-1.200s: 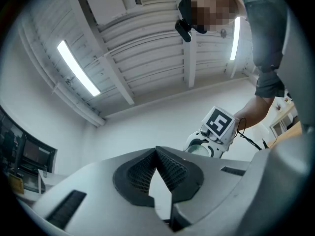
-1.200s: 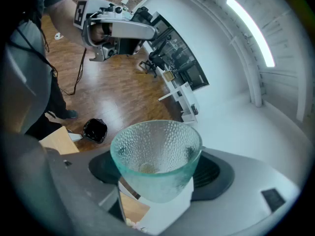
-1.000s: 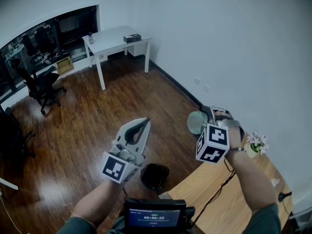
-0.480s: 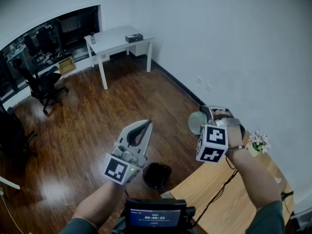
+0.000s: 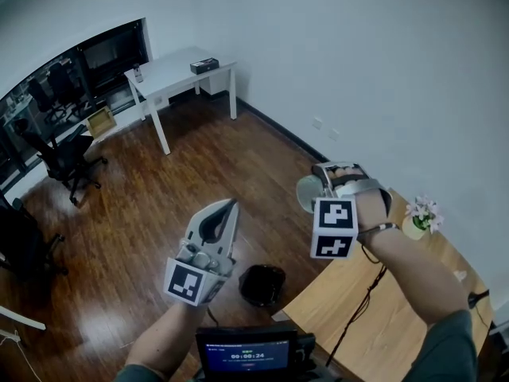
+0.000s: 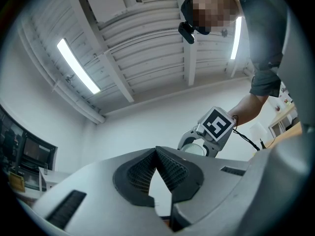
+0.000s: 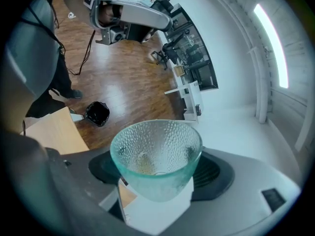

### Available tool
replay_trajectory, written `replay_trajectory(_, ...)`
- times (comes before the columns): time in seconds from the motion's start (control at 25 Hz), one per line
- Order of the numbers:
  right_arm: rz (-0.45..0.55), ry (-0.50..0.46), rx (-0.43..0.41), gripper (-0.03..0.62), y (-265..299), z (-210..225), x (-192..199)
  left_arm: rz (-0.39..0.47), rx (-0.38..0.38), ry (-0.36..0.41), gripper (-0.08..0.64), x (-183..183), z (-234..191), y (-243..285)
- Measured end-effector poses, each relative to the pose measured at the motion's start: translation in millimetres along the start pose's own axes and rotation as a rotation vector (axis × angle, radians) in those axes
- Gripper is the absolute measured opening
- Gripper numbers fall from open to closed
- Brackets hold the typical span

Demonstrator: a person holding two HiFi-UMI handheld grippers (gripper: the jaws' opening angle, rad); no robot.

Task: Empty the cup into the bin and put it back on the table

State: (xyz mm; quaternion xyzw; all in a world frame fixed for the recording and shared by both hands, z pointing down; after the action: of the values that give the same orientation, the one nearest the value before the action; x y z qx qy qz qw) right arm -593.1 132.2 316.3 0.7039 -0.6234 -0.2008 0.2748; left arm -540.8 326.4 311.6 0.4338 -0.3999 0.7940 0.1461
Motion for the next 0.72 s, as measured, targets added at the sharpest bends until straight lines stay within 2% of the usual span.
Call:
replay_trajectory(0.2, 0.000, -0.036, 0.011, 0.394, -0.9, -1.8, -0.4, -0.022, -0.009, -0.014, 0.000, 0.1, -0.2, -1.5)
replay_trajectory(0.52, -0.030, -0.096, 0.022, 0.394, -1.0, -0.6, -0.5, -0.009, -0.009, -0.024, 0.000, -0.1, 2.9, 1.2)
replay_trajectory(0.72, -0.052, -0.135, 0.034, 0.394, 4.3, 1.8, -1.9, -0.006, -0.019, -0.007, 0.000, 0.5, -2.9, -0.6)
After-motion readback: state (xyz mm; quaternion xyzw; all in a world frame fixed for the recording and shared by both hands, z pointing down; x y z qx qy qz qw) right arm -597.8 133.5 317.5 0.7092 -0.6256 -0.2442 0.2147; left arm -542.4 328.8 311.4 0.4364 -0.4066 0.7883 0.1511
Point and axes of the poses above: the fingertips, and each gripper's own axes: y forward along the fingers, z to its right, x out of its underside, the point moved 6 cm from there along -y, backward along the fingers, and after that the axes turned 11 degrees about y, right-handed, at the moved point
